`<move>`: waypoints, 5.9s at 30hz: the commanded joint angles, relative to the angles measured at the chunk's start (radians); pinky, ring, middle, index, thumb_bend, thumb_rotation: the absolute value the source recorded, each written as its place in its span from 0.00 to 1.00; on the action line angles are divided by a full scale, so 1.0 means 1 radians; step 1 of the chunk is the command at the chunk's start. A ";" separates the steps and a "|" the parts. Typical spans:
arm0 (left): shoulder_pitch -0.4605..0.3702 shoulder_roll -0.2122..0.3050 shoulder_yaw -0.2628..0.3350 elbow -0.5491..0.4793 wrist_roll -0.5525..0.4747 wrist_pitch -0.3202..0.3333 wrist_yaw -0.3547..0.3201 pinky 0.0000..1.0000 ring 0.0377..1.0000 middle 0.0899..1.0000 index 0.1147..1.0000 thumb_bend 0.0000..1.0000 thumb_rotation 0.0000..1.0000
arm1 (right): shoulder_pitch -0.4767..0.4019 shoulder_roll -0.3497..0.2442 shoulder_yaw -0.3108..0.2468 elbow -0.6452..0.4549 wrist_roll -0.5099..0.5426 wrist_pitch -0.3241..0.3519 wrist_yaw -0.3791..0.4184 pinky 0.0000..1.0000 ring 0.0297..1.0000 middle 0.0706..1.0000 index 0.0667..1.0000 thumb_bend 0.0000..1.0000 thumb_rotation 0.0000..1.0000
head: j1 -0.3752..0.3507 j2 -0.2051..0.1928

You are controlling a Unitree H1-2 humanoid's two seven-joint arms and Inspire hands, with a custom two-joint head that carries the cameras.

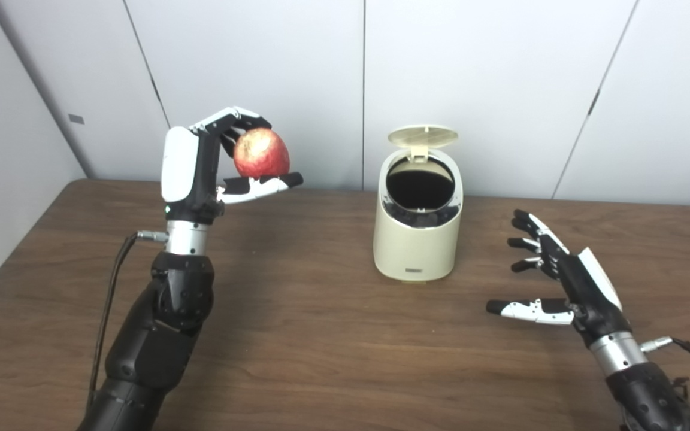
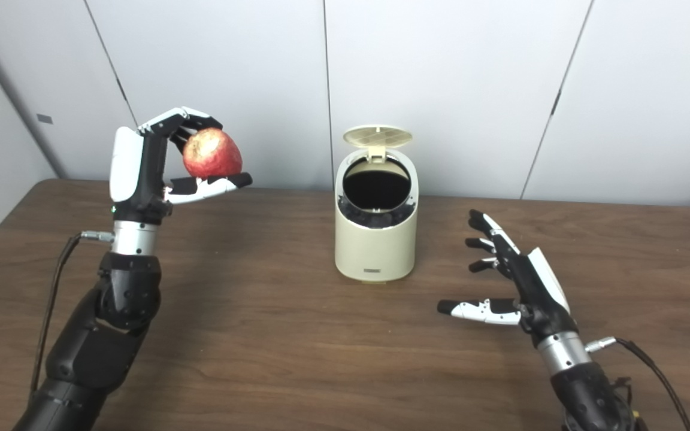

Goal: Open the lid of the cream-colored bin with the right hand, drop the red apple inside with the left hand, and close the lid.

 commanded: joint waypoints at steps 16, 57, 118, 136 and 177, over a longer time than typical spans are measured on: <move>-0.104 -0.089 -0.084 0.034 0.062 -0.108 -0.092 0.29 0.37 0.42 0.47 0.50 0.00 | -0.037 0.013 -0.004 -0.030 -0.024 -0.028 -0.030 0.63 0.80 0.90 0.91 0.73 0.20 | -0.036 -0.001; -0.340 -0.219 -0.257 0.417 0.210 -0.183 0.196 0.29 0.36 0.43 0.47 0.50 0.00 | -0.033 0.045 -0.002 -0.066 -0.058 0.016 -0.052 0.64 0.81 0.90 0.91 0.74 0.21 | -0.098 -0.007; -0.312 -0.183 -0.303 0.398 0.291 -0.121 0.179 0.54 0.63 0.69 0.64 0.89 0.22 | -0.024 0.044 0.018 -0.065 -0.068 -0.003 -0.066 0.64 0.80 0.90 0.90 0.73 0.25 | -0.086 0.006; -0.305 -0.178 -0.303 0.385 0.300 -0.105 0.173 0.53 0.62 0.67 0.65 0.85 0.21 | -0.025 0.046 0.020 -0.073 -0.065 0.015 -0.059 0.65 0.80 0.90 0.91 0.73 0.26 | -0.082 0.015; -0.051 -0.031 -0.083 0.019 -0.541 0.099 -0.395 0.61 0.67 0.75 0.79 0.69 0.21 | -0.019 0.037 0.022 -0.065 -0.037 -0.007 -0.053 0.64 0.80 0.90 0.91 0.72 0.23 | -0.059 0.011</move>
